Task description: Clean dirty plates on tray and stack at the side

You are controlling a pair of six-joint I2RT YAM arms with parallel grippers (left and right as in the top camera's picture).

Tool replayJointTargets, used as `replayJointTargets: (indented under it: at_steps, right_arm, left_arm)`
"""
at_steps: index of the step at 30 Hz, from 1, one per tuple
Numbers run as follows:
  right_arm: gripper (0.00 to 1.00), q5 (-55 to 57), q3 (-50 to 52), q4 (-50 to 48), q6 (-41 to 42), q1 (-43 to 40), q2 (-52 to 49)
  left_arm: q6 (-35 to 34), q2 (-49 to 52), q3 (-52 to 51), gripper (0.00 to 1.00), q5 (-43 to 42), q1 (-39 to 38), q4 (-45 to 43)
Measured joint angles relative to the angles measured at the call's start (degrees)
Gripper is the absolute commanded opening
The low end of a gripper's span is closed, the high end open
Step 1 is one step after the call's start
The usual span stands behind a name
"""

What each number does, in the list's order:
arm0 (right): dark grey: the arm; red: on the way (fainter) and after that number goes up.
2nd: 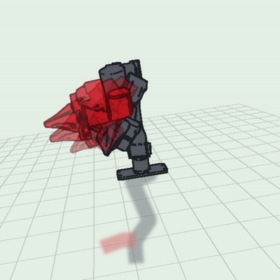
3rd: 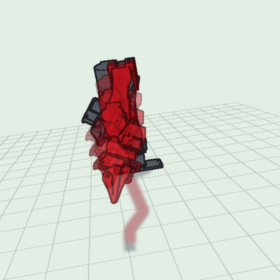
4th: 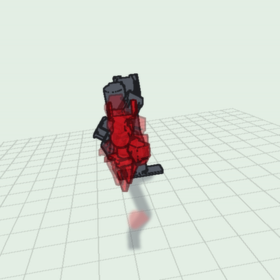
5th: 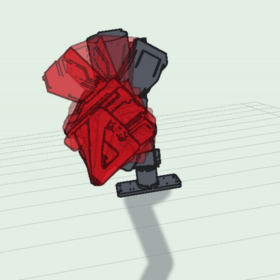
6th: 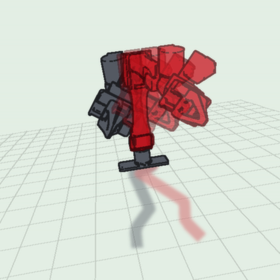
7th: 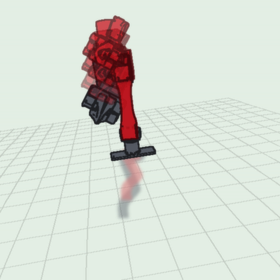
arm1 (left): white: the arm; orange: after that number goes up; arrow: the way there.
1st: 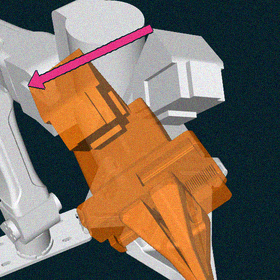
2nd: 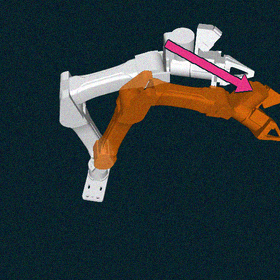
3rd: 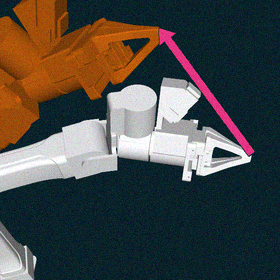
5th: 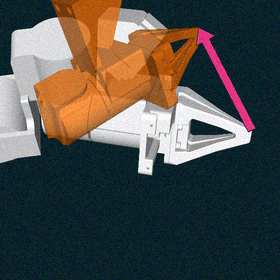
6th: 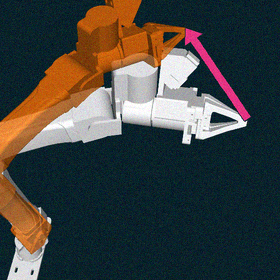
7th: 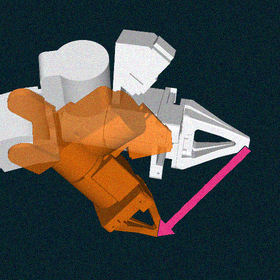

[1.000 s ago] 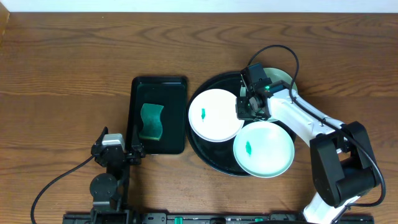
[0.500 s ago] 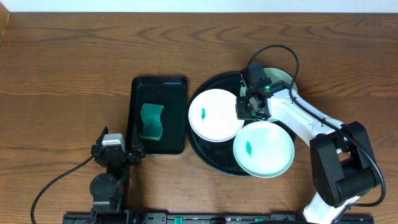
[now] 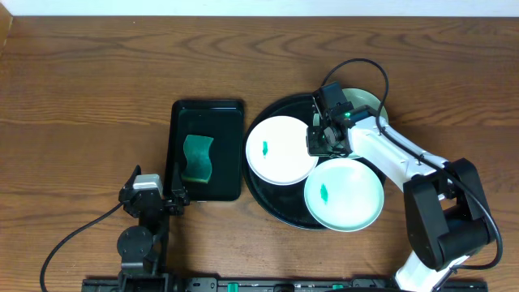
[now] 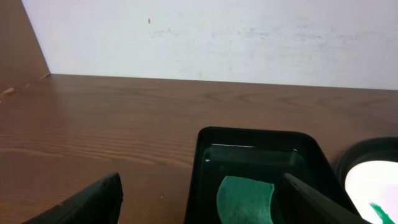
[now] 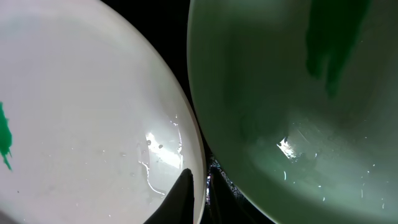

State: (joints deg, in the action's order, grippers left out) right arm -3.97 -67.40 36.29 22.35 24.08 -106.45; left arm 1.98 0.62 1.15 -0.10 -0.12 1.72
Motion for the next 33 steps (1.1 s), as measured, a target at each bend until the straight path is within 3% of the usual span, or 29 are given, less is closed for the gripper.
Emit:
replayJointTargets:
  at_steps: [8, 33]
  right_arm:
    - [0.02, 0.26, 0.13, -0.17, 0.00, 0.02, 0.00]
    - [0.01, 0.81, 0.94, -1.07, 0.07, 0.09, 0.00]
  left_arm:
    - [0.00, 0.00, 0.00, 0.80, 0.00, 0.00, 0.00]
    - [0.00, 0.00, 0.00, 0.80, 0.00, 0.00, 0.00]
